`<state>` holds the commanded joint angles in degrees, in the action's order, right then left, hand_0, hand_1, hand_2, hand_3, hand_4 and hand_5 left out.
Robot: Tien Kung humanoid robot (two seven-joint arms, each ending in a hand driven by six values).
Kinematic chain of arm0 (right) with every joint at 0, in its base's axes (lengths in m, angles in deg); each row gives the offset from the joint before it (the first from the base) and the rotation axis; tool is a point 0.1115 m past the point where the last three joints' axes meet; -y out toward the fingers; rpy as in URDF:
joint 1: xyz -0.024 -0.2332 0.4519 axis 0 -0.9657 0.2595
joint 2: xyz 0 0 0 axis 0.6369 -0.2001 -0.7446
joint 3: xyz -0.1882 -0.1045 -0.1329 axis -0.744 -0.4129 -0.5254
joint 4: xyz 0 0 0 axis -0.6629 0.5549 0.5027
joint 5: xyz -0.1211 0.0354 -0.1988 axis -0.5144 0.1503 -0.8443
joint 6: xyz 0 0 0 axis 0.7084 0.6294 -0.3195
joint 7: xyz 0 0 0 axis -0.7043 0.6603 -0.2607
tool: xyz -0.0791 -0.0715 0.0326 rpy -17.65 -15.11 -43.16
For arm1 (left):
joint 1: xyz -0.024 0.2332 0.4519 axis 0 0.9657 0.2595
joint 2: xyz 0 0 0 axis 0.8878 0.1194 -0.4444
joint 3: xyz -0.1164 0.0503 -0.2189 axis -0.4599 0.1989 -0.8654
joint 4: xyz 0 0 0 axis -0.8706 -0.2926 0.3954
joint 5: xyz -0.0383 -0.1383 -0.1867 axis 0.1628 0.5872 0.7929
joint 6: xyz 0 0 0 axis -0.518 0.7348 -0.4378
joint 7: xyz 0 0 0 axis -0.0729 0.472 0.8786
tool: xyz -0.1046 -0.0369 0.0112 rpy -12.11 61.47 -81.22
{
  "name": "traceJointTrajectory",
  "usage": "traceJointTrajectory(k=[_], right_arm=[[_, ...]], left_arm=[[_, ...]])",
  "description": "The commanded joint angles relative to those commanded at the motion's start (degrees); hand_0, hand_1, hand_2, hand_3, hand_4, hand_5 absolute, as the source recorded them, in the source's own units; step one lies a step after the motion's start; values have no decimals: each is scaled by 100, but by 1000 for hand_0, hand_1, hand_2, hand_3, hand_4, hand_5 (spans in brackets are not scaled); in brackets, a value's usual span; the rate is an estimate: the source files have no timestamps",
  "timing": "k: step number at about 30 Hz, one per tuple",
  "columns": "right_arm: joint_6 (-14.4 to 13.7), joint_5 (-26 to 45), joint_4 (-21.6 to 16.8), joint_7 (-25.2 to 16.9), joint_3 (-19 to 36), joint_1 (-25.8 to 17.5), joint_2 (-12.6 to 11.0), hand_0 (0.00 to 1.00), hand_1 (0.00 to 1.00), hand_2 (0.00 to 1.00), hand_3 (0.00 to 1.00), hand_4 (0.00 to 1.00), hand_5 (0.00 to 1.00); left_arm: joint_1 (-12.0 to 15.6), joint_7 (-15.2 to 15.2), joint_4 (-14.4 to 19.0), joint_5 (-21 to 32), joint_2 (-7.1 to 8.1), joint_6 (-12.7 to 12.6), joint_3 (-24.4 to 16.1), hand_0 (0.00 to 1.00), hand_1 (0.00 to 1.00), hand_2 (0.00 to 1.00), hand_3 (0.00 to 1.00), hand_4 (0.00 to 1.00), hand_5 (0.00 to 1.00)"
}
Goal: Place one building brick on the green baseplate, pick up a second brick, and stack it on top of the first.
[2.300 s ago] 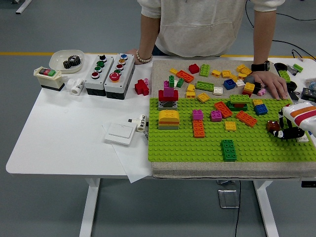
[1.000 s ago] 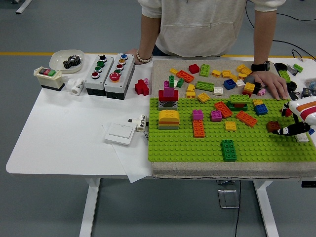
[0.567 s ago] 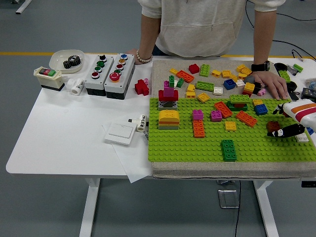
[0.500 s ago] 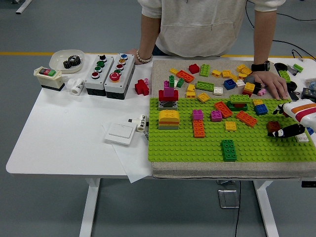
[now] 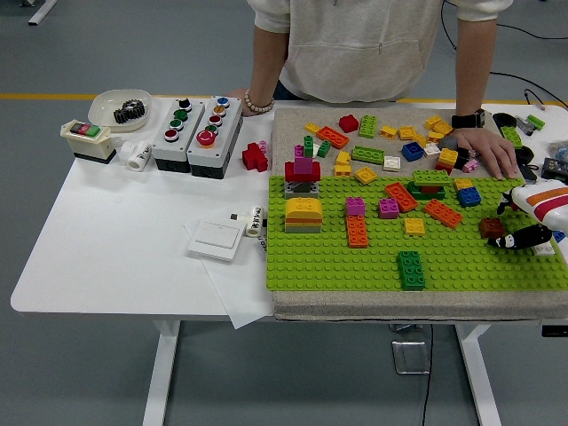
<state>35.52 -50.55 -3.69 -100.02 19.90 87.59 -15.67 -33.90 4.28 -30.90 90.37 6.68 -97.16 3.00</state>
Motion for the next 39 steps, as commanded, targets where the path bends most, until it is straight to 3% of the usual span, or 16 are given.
traceJointTrajectory(k=[25,26,31,32,39], right_arm=[[-147,-79,147,-76,-58,30,80,374,522,597,561,837,574],[-170,-81,144,-79,-63,30,78,353,498,571,535,794,567],[-249,-74,134,-94,-65,21,73,353,498,571,535,794,567],[-263,-71,130,-111,-68,17,69,343,474,552,524,708,572],[-298,-64,126,-158,-75,-2,65,332,460,538,516,681,567]], left_arm=[[-30,-28,4,-89,-4,1,-40,801,779,769,601,668,685],[-31,-28,3,-93,-6,2,-41,801,779,769,599,667,683],[-39,-34,0,-131,-7,9,-44,801,779,769,599,667,683],[-41,-32,-1,-130,-7,10,-44,800,779,769,598,667,685],[-47,-26,-1,-124,-8,11,-38,799,778,768,598,665,683]])
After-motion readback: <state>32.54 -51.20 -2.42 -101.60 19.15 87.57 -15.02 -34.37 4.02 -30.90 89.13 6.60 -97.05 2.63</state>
